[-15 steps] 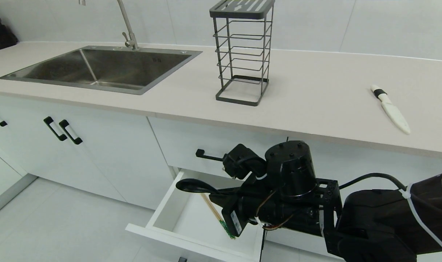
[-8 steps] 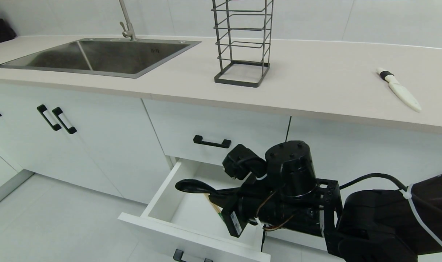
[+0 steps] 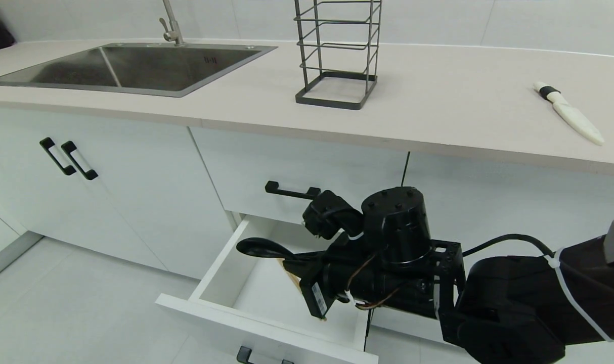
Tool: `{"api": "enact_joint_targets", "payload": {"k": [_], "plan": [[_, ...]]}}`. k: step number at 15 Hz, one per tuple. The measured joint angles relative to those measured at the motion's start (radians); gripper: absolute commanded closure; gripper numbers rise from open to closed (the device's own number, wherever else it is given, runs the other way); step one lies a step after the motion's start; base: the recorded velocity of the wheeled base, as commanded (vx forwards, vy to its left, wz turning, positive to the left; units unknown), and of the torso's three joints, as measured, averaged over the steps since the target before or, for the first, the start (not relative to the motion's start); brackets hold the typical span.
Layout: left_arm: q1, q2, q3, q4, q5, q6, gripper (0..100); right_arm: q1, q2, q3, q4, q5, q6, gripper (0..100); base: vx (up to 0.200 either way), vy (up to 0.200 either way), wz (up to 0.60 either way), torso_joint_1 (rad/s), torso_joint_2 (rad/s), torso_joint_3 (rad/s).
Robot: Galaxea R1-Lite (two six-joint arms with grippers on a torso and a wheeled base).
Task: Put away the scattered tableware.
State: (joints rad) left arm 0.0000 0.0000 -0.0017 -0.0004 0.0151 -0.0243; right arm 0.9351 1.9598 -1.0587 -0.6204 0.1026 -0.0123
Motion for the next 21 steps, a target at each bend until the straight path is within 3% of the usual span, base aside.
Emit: {"api": "enact_joint_targets", "payload": {"k": [9, 14, 18, 21], "plan": [[0.0, 0.0, 0.0, 0.0, 0.0, 0.0, 0, -0.001, 0.068, -0.128, 0.101, 0.006, 0.002, 100, 0.0, 0.0, 0.0, 0.0, 0.0, 0.0], [0.0, 0.0, 0.0, 0.0, 0.0, 0.0, 0, -0.016, 0.024, -0.077, 0.183, -0.007, 0.0, 100, 0.0, 0.0, 0.0, 0.0, 0.0, 0.0], [0.0, 0.0, 0.0, 0.0, 0.0, 0.0, 0, -0.026, 0.018, -0.055, 0.232, -0.106, -0.02, 100, 0.0, 0.0, 0.0, 0.0, 0.0, 0.0], [0.0, 0.0, 0.0, 0.0, 0.0, 0.0, 0, -0.022, 0.044, -0.101, 0.239, -0.121, -0.035, 100, 0.0, 0.0, 0.0, 0.0, 0.0, 0.0]]}}
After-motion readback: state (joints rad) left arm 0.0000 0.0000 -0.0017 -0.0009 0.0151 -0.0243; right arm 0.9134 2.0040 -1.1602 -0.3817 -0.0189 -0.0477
